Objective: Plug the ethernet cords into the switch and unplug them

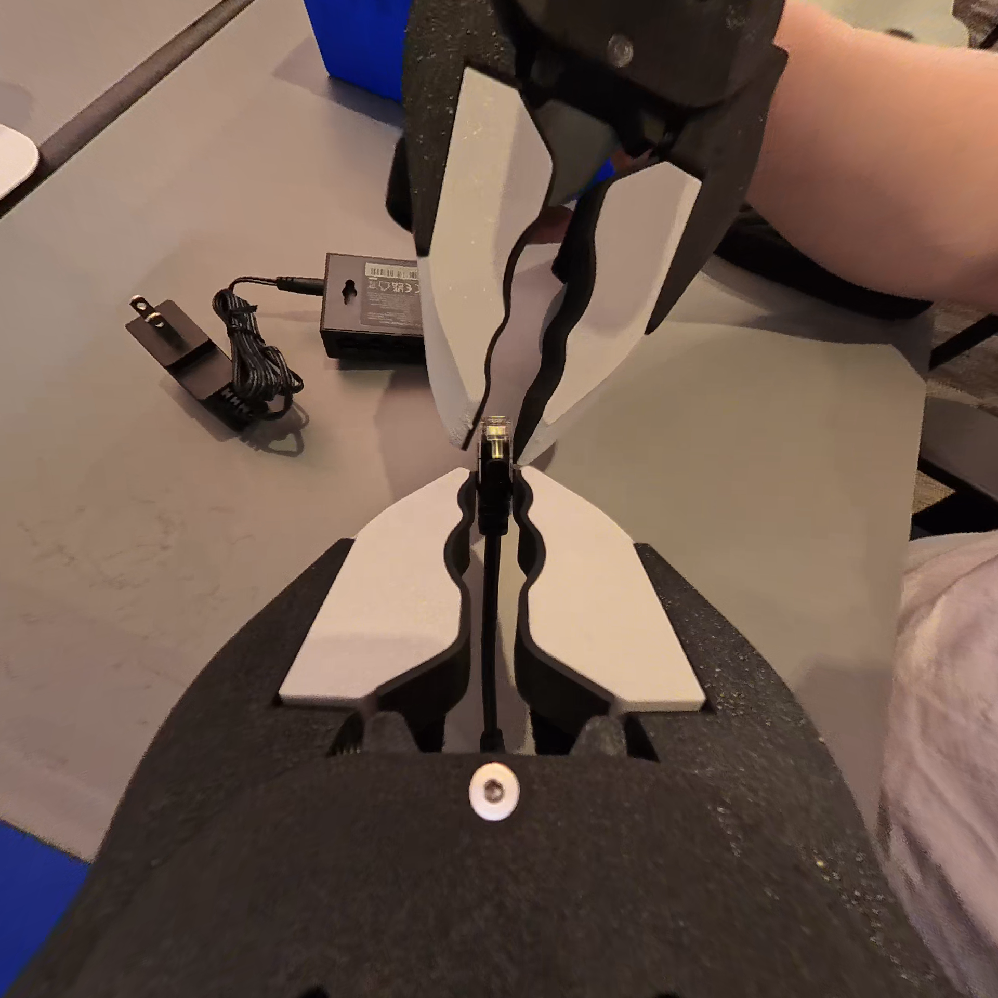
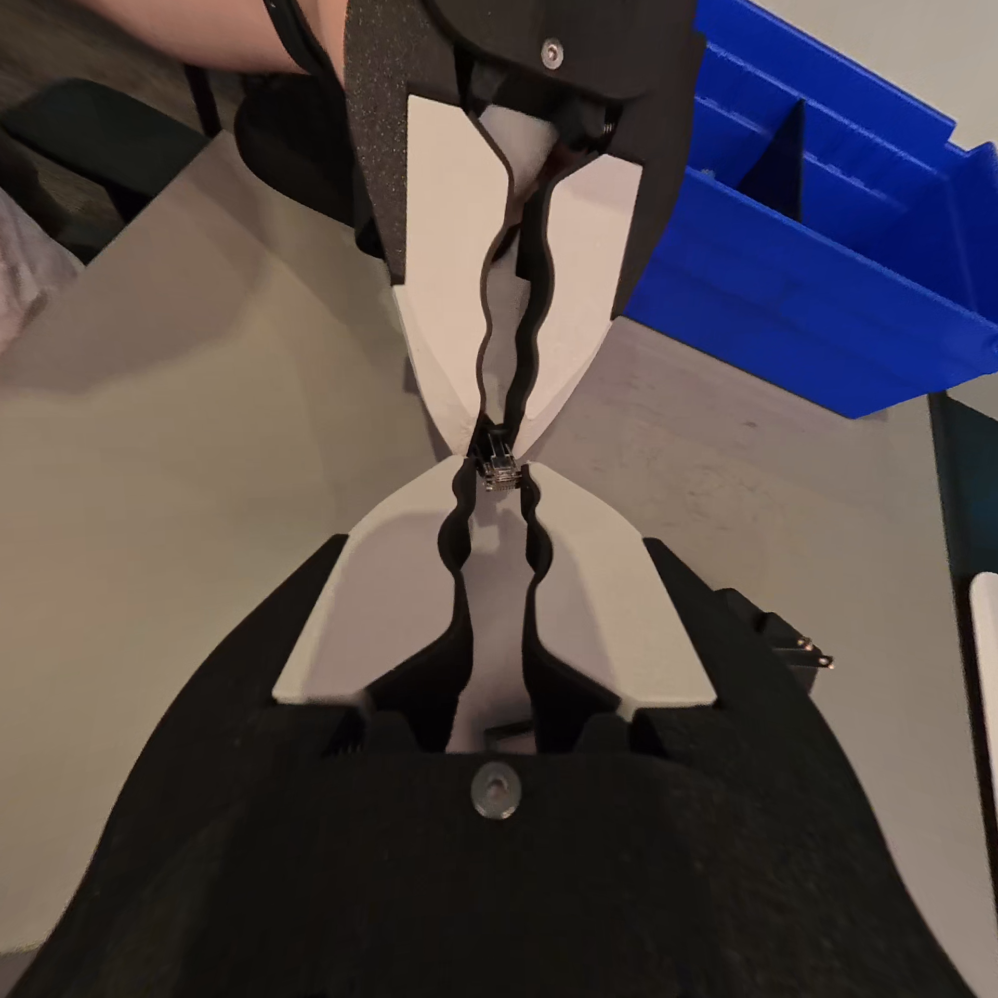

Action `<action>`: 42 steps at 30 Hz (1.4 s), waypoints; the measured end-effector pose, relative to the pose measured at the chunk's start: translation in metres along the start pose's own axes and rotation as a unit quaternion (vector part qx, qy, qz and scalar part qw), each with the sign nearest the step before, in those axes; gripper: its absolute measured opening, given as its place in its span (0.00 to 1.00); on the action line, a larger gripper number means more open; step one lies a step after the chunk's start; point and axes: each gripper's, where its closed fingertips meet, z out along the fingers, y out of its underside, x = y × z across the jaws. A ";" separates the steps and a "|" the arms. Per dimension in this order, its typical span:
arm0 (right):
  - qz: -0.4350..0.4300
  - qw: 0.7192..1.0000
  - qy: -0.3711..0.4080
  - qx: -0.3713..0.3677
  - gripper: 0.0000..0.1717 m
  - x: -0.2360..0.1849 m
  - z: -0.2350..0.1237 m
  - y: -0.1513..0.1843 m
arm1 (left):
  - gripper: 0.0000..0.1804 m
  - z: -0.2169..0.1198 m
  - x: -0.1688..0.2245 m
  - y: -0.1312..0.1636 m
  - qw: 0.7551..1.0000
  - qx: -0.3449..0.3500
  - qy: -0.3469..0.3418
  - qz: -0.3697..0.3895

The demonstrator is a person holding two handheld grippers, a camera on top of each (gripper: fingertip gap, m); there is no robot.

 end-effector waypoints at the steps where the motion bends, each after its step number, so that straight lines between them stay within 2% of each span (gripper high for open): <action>1: 0.005 1.000 -0.008 0.004 0.09 -0.002 0.001 0.001 | 0.07 0.000 0.001 0.001 1.000 -0.002 0.002 0.006; 5: 0.030 0.999 -0.038 0.009 0.07 -0.009 0.005 0.006 | 0.07 0.004 0.003 0.009 1.000 -0.001 0.018 -0.002; 7: 0.031 0.999 -0.040 0.010 0.07 -0.010 0.006 0.008 | 0.13 0.003 -0.001 0.014 1.000 0.004 0.013 -0.013; 13: 0.056 0.997 -0.044 0.023 0.07 -0.008 0.003 0.010 | 0.17 0.005 -0.003 0.031 0.998 0.019 0.037 -0.051; 16: 0.063 0.997 -0.039 0.024 0.07 -0.005 0.001 0.012 | 0.15 0.013 -0.005 0.039 0.997 0.004 0.035 -0.068; 18: 0.066 0.997 -0.039 0.025 0.07 -0.005 0.000 0.013 | 0.04 0.017 -0.006 0.044 0.997 -0.004 0.035 -0.075; 24: 0.076 0.996 -0.041 0.011 0.08 -0.007 0.000 0.019 | 0.02 0.020 -0.001 0.046 0.997 -0.040 0.040 -0.051; 27: 0.071 0.997 -0.032 0.021 0.12 -0.005 0.000 0.013 | 0.02 0.018 0.001 0.037 0.997 -0.041 0.039 -0.047; 31: 0.063 0.997 -0.034 0.023 0.08 -0.007 -0.001 0.009 | 0.02 0.014 0.003 0.028 0.997 -0.045 0.046 -0.038; 36: 0.073 0.996 -0.028 0.045 0.07 -0.003 -0.008 0.004 | 0.04 0.010 -0.001 0.016 0.999 -0.024 0.029 -0.038; 38: 0.073 0.996 -0.017 0.057 0.07 0.001 -0.013 0.001 | 0.16 0.004 -0.007 0.006 0.998 0.009 0.013 -0.053; 40: 0.075 0.995 -0.003 0.061 0.07 0.006 -0.017 0.002 | 0.23 -0.007 -0.011 -0.005 0.996 0.044 0.002 -0.074; 42: 0.085 0.994 0.015 0.062 0.07 0.012 -0.020 0.006 | 0.24 -0.021 -0.010 -0.017 0.992 0.092 -0.007 -0.086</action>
